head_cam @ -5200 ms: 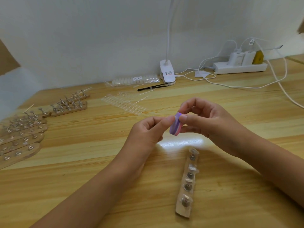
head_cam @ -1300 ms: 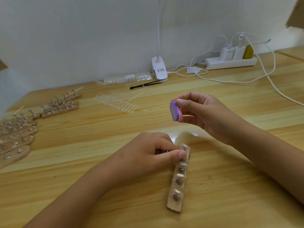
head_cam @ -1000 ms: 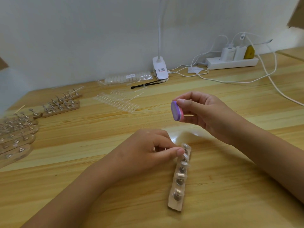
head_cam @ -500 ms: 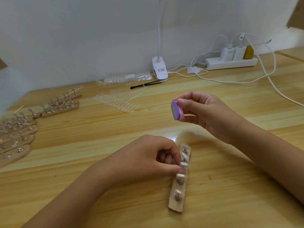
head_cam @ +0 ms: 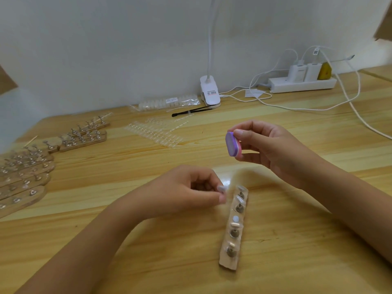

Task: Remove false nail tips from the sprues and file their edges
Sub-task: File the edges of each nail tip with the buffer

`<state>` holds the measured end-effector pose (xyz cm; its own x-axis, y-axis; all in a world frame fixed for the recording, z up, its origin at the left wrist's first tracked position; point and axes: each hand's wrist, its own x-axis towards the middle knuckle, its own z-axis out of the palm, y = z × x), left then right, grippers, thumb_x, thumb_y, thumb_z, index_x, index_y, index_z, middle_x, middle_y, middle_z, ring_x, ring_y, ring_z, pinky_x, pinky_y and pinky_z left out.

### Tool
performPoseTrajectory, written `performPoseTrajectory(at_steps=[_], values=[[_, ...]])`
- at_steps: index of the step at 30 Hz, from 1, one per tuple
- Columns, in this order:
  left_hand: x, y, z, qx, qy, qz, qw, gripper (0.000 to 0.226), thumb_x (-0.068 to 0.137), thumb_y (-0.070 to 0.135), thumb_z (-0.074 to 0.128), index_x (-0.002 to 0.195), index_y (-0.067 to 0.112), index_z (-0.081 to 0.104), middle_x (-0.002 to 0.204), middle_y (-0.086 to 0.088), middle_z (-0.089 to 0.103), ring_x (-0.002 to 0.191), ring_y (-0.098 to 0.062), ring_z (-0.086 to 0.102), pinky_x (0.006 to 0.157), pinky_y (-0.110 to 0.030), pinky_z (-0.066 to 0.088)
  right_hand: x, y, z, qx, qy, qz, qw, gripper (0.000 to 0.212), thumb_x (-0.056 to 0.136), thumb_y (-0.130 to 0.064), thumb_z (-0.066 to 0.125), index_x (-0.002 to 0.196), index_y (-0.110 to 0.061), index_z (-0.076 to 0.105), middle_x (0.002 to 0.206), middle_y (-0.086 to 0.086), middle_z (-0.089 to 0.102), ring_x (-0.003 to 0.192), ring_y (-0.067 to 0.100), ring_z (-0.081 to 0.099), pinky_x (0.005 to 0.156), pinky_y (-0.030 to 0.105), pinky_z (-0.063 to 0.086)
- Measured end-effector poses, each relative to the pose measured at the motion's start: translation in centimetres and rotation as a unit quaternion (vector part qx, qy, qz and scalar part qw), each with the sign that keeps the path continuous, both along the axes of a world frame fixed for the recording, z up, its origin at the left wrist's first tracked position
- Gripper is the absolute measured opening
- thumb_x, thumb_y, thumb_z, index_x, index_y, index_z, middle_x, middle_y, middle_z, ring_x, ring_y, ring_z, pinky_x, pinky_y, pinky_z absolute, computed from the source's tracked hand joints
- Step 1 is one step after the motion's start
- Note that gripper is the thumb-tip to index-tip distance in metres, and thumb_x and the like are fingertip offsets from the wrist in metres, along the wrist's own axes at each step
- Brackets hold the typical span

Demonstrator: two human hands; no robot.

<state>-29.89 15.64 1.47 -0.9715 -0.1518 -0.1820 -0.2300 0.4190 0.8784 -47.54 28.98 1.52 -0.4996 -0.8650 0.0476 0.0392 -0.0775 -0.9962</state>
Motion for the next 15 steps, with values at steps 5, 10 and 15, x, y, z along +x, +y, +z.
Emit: performPoseTrajectory(at_steps=[5,10,15], values=[[-0.5,-0.2,-0.2,0.109,0.086,0.127,0.982,0.007,0.093,0.012,0.065,0.089,0.017,0.061,0.089,-0.001,0.078,0.079,-0.011,0.073,0.066,-0.015,0.051,-0.1,0.1,0.1,-0.005,-0.009,0.006,1.000,0.028,0.079,-0.029,0.068,0.101,-0.014,0.074,0.088,0.004,0.068,0.076,0.009,0.064,0.066,0.019,0.054],[-0.8,0.0,-1.0,0.162,0.141,0.198,0.956,0.009,0.089,0.015,0.069,0.095,0.022,0.068,0.083,0.003,0.075,0.076,-0.006,0.068,0.069,-0.015,0.052,0.1,0.1,0.0,-0.002,-0.007,0.035,0.999,0.023,0.079,-0.030,0.068,0.096,-0.017,0.076,0.089,0.010,0.065,0.076,0.011,0.065,0.067,0.019,0.054],[-0.8,0.3,-1.0,0.114,0.165,0.194,0.960,0.016,0.084,0.029,0.072,0.099,0.024,0.076,0.088,0.005,0.075,0.081,-0.005,0.069,0.075,-0.013,0.051,0.3,0.1,-0.1,-0.002,0.000,0.059,0.998,0.020,0.080,-0.030,0.067,0.095,-0.018,0.076,0.088,0.007,0.067,0.076,0.010,0.066,0.067,0.018,0.054]])
